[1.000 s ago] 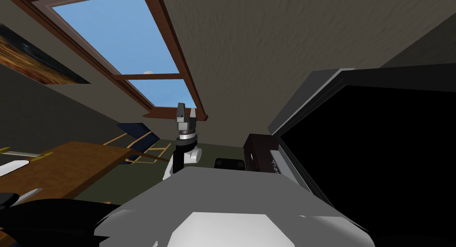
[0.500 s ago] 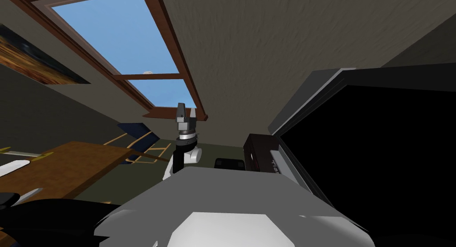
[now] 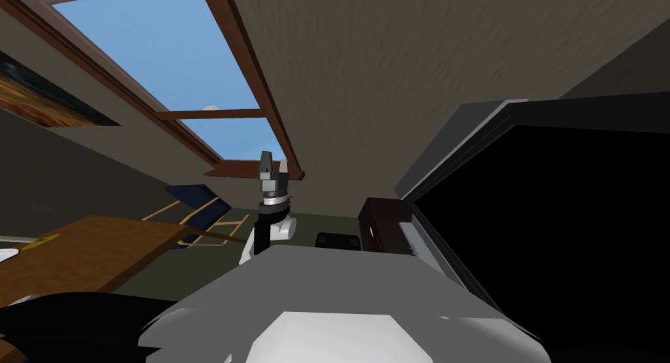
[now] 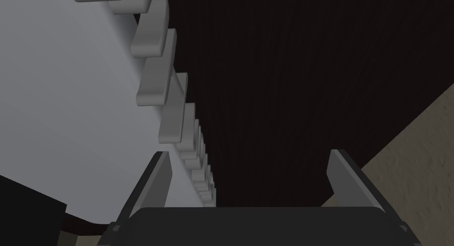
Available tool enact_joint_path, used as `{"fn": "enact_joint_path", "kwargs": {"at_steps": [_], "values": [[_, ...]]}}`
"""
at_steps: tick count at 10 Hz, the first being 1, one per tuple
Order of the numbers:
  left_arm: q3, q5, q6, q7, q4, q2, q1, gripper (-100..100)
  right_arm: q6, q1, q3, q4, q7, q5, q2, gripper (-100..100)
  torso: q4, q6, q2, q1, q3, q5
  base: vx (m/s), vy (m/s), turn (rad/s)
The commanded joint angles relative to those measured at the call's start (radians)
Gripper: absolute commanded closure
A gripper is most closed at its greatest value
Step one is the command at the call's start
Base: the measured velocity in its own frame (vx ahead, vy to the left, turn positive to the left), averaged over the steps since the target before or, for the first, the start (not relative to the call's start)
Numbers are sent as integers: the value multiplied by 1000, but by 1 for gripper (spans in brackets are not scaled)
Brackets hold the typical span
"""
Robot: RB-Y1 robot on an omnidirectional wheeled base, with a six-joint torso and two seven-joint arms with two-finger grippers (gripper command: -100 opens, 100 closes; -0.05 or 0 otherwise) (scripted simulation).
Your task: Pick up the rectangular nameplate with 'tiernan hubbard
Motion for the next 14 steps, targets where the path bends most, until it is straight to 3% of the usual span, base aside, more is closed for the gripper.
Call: {"fn": "enact_joint_path", "kwargs": {"at_steps": [1,6,7,8,9,11,12,13,14], "values": [[0,0,0,0,0,0,0,0,5,29,3,11,-1,0,-7,-100,0,0,0,0,0,0,91,15,-26],[0,0,0,0,0,0,0,0,16,82,33,27,-17,-2,-26,-100,-1,-1,-6,-4,-3,0,148,4,54],[0,0,0,0,0,0,0,0,14,77,29,25,-15,-2,-25,-100,-1,-2,-7,-5,-4,0,71,-10,29],[0,0,0,0,0,0,0,0,16,77,30,24,-16,-2,-25,0,0,-2,-2,-4,-1,0,14,-2,-3],[0,0,0,0,0,0,0,0,22,47,45,54,-9,-2,-4,-100,1,-1,2,-4,1,0,8,-5,97],[0,0,0,0,0,0,0,0,32,2,69,100,3,-1,27,-100,2,-2,4,-5,3,-1,1,-14,104],[0,0,0,0,0,0,0,0,34,15,65,81,-6,-1,14,-100,2,-2,5,-5,3,-2,0,-7,14],[0,0,0,0,0,0,0,0,38,13,67,82,-5,-1,15,100,2,-2,5,-4,3,-1,0,0,0],[0,0,0,0,0,0,0,0,39,13,65,83,-5,-1,14,100,2,-2,5,-3,3,-2,0,-6,3]]}}
